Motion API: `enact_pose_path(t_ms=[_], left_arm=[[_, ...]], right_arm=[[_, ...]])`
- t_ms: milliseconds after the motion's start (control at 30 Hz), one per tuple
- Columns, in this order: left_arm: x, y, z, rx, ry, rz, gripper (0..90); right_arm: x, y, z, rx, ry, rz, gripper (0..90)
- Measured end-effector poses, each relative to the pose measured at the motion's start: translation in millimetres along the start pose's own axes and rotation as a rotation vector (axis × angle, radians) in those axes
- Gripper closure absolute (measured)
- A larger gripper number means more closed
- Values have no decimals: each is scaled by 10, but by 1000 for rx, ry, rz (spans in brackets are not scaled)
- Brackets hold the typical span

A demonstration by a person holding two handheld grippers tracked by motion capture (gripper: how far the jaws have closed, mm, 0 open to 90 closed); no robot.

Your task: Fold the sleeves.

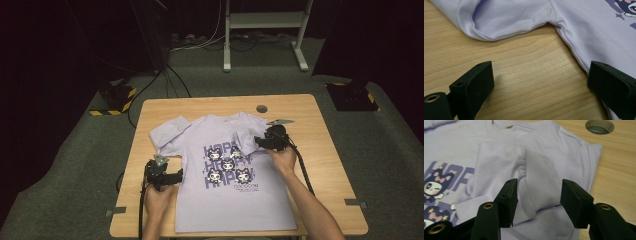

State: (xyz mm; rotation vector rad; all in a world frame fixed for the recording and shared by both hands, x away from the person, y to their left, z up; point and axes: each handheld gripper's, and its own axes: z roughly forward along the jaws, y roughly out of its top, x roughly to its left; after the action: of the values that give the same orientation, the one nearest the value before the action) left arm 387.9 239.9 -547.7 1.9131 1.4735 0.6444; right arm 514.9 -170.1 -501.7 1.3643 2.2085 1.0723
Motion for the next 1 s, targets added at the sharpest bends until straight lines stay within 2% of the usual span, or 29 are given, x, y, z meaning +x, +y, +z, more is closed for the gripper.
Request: enact_pose_path(t_ms=[167, 267, 300, 333, 367, 400, 433, 500, 633, 700, 800, 1000], left_arm=[[0, 0, 0, 0, 0, 0, 72], [0, 0, 0, 0, 0, 0, 72], [0, 0, 0, 0, 0, 0, 72], [0, 0, 0, 0, 0, 0, 72], [0, 0, 0, 0, 0, 0, 72], [0, 0, 0, 0, 0, -1, 72], [0, 0, 0, 0, 0, -1, 72], [0, 0, 0, 0, 0, 0, 72], [0, 0, 0, 0, 0, 0, 72], [0, 0, 0, 0, 0, 0, 72], [0, 0, 0, 0, 0, -1, 72], [0, 0, 0, 0, 0, 0, 72]], right_arm=[[-33, -38, 131, 29, -9, 13, 553], [-23, -58, 181, 48, -1, -1, 601], [9, -79, 215, 58, -5, -31, 652], [9, -79, 215, 58, -5, -31, 652], [23, -78, 218, 52, -12, -46, 738], [24, -73, 214, 48, -8, -45, 777], [24, -73, 214, 48, -8, -45, 777], [52, -65, 192, 37, -12, -61, 845], [66, -61, 190, 40, 1, -60, 863], [37, -60, 182, 39, 21, -38, 869], [39, -47, 146, 28, 34, -34, 870], [89, 74, -34, -43, 83, -14, 870]])
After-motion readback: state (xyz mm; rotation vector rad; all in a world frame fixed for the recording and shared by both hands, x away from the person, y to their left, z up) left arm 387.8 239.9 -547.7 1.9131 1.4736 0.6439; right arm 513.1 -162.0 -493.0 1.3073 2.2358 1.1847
